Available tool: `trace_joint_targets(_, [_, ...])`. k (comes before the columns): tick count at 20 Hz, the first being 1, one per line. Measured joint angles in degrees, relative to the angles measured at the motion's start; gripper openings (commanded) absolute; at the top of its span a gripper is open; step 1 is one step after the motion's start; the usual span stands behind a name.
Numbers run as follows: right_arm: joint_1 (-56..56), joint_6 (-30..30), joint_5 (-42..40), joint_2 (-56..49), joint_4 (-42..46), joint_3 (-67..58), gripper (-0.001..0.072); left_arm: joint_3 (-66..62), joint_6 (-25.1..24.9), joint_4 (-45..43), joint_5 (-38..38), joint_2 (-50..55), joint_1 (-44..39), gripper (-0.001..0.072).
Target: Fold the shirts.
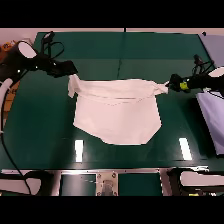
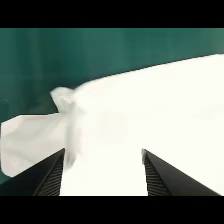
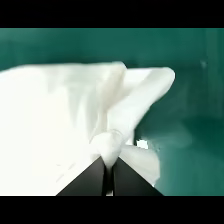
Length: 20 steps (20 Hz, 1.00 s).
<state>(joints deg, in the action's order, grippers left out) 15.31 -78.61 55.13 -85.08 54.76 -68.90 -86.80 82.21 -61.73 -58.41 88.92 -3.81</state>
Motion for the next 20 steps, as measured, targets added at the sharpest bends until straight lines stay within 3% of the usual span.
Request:
trace_joint_targets(3, [1.6, 1.2, -0.1, -2.4, 0.0, 0.0, 0.0019, -2.4, 0.3, 1.1, -5.9, 0.5, 2.1, 0.0530])
trace_joint_targets(7, [4.5, 2.1, -0.1, -3.4, -0.1, -0.2, 0.0019, -3.2, 3.7, 0.5, -20.5, -1.7, 5.1, 0.0530])
trace_joint_targets(11, [6.0, 2.6, -0.1, -3.7, -0.1, -0.2, 0.0019, 8.6, 7.3, -1.0, -27.8, -8.7, 5.2, 0.0531])
trace_joint_targets(13, [6.3, 2.7, -0.1, -3.8, -0.2, -0.2, 0.0019, 19.5, 8.8, -1.2, -25.2, -13.8, 3.8, 0.0531])
trace_joint_targets(19, [6.3, 2.8, 0.1, -3.8, -0.3, -0.2, 0.0019, 47.5, 10.1, 6.7, -0.7, -19.3, -3.0, 0.0529])
trace_joint_targets(20, [6.3, 2.8, 0.2, -3.8, -0.3, -0.2, 0.0019, 49.8, 9.8, 8.4, 3.5, -19.1, -3.7, 0.0449])
